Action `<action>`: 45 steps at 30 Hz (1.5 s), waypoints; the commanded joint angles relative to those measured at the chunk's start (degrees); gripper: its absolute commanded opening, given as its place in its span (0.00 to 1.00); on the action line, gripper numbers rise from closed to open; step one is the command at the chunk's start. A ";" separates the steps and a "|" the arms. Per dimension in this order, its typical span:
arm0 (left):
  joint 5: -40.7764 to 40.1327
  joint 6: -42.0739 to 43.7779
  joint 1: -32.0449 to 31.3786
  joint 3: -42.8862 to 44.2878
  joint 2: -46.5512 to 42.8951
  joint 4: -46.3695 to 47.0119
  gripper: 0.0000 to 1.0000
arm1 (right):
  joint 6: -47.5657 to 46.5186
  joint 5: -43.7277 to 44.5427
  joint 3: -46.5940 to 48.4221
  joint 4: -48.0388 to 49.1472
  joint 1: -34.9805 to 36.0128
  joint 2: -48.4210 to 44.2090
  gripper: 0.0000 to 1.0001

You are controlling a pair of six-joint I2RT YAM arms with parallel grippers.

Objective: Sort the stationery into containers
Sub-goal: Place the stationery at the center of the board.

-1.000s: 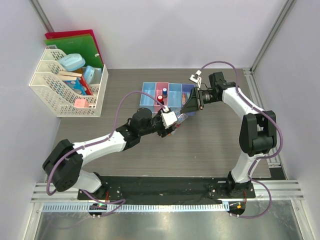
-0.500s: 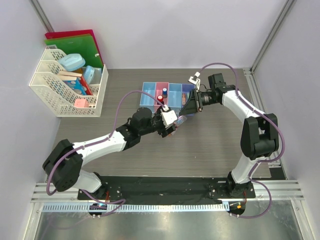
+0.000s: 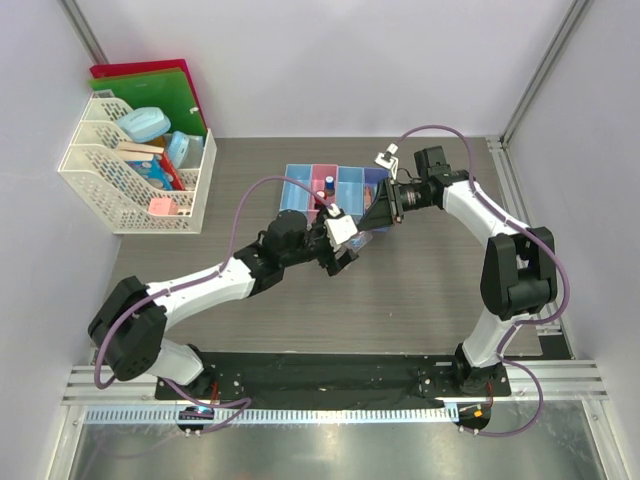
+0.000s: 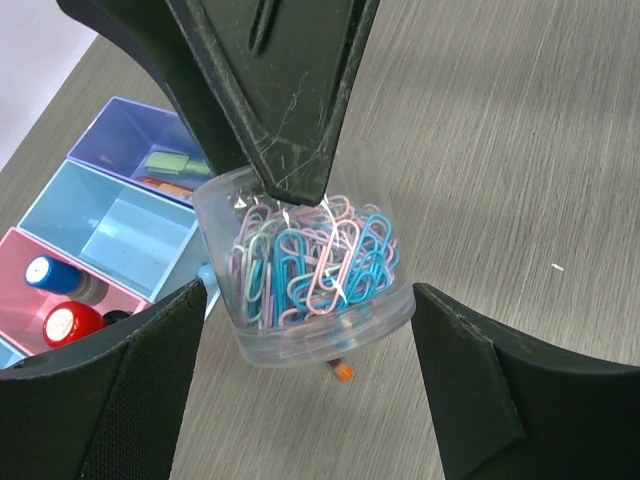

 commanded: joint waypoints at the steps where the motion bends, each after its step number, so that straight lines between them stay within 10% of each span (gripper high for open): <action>1: 1.74 -0.82 -0.22 2.69 -0.10 1.33 0.83 | 0.46 -1.16 1.10 1.30 0.75 -1.70 0.07; 9: 2.01 -1.26 -0.22 3.57 0.16 0.45 0.78 | 0.28 -0.81 1.01 1.30 0.84 -1.88 0.07; 17: 1.57 -0.56 -0.22 4.45 0.60 -1.57 0.11 | 0.28 -0.11 1.10 1.38 0.84 -2.14 0.08; 20: 0.69 0.58 -0.22 4.63 0.16 -2.45 0.02 | 0.37 1.03 1.10 1.30 0.84 -1.88 0.08; 33: -2.39 3.57 1.63 4.45 -5.20 -4.56 0.00 | -0.16 3.94 1.72 1.21 0.84 1.20 0.13; 45: -2.39 3.57 2.07 4.63 -6.52 -5.18 0.00 | -0.69 6.92 1.28 0.86 0.84 1.82 0.60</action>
